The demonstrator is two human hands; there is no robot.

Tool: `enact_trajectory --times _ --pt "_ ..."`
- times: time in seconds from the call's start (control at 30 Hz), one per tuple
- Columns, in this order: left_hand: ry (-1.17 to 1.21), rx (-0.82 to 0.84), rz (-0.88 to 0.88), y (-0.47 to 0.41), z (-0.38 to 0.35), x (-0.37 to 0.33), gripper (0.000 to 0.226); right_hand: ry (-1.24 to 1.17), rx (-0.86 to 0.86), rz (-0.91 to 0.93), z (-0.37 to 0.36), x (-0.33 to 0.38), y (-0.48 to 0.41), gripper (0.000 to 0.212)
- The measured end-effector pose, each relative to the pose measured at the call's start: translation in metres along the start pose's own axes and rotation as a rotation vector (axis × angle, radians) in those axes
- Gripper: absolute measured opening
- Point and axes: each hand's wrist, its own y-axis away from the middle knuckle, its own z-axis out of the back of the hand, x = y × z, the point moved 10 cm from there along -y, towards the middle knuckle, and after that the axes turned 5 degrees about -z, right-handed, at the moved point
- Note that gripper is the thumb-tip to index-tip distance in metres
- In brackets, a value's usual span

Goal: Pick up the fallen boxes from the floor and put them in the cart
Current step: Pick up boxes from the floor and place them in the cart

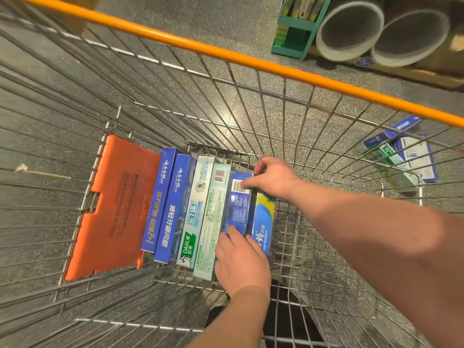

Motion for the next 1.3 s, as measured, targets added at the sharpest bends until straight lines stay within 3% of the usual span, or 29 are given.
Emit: enact_trajectory --times 0.2,0.33,0.47,0.6,0.67,0.8,0.97,1.3 --pt "0.004 0.016 -0.067 -0.007 0.006 -0.001 0.045 -0.013 -0.137 -0.004 0.005 0.005 0.005 0.049" --pt "0.001 0.072 -0.059 -0.015 0.009 0.003 0.056 -0.098 -0.127 0.023 0.001 0.005 0.003 0.048" --pt "-0.001 0.039 -0.106 -0.012 0.013 0.000 0.034 -0.155 -0.076 0.047 -0.002 0.006 0.000 0.029" --pt "-0.071 -0.002 -0.169 -0.006 0.010 -0.005 0.062 -0.061 -0.088 -0.026 -0.002 -0.012 -0.002 0.043" --pt "-0.078 0.071 -0.132 -0.007 0.004 -0.003 0.078 0.029 -0.090 -0.058 -0.006 -0.022 -0.003 0.051" --pt "-0.070 0.137 -0.172 -0.007 0.002 -0.008 0.099 0.031 -0.074 -0.032 -0.014 -0.028 -0.003 0.047" --pt "-0.079 0.138 -0.140 -0.008 0.005 -0.004 0.081 0.048 -0.099 0.002 -0.016 -0.024 -0.005 0.044" --pt "-0.179 0.168 -0.207 -0.005 0.000 -0.007 0.085 0.267 -0.040 0.123 -0.017 -0.012 -0.001 0.047"
